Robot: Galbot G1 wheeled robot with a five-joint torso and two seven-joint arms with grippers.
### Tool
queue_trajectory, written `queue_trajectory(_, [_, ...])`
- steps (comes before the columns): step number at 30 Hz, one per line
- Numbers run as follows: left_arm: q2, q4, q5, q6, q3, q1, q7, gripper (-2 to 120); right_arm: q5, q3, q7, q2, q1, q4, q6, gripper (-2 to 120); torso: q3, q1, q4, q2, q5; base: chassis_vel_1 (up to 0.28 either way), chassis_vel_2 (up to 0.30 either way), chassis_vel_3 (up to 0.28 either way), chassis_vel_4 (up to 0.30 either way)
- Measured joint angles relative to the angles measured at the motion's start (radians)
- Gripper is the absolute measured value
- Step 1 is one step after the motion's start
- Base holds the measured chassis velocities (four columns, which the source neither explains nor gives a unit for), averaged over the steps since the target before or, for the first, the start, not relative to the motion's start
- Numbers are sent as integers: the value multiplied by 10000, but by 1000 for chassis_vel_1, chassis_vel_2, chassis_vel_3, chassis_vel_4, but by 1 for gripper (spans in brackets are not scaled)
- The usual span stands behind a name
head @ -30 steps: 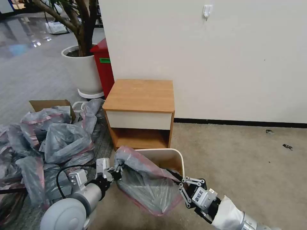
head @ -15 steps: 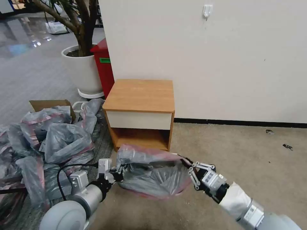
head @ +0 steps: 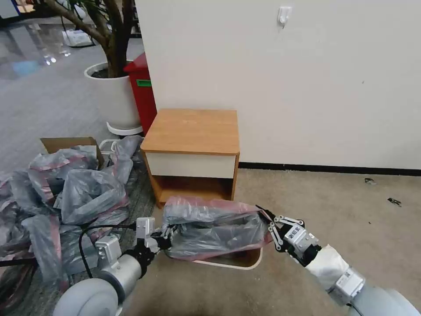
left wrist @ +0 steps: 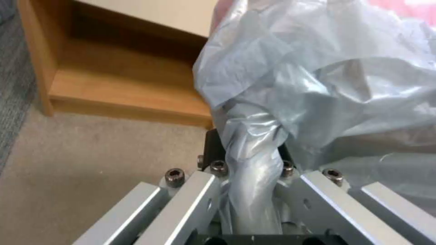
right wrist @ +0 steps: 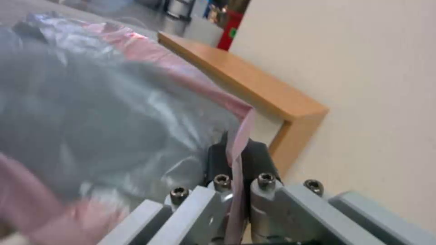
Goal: Pick up the garbage bag from the table and place it over the trash can.
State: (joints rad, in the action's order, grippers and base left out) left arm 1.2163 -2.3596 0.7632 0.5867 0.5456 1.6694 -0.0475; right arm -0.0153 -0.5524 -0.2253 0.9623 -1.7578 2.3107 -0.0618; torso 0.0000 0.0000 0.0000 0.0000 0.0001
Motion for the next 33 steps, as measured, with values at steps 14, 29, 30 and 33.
queue_trajectory(14, [108,3,819,-742,-10,-79,186,3,-1050,547,615,-53,-220,-95,1148,0,0,-1,0,0,-1,0,0,0,0])
queue_trajectory(29, [829,13,2438,-568,282,-443,-1286,3,-1324,1574,2178,-24,-809,230,1996,0,0,-1,0,0,-1,0,0,0,0])
queue_trajectory(30, [829,13,2438,-568,282,-443,-1286,3,-1324,1574,2178,-24,-809,230,1996,0,0,-1,0,0,-1,0,0,0,0])
queue_trajectory(33, [989,-5,2541,-455,225,-417,-1374,3,-480,1684,2429,155,-696,-5,1551,0,0,0,0,0,0,0,0,0,0])
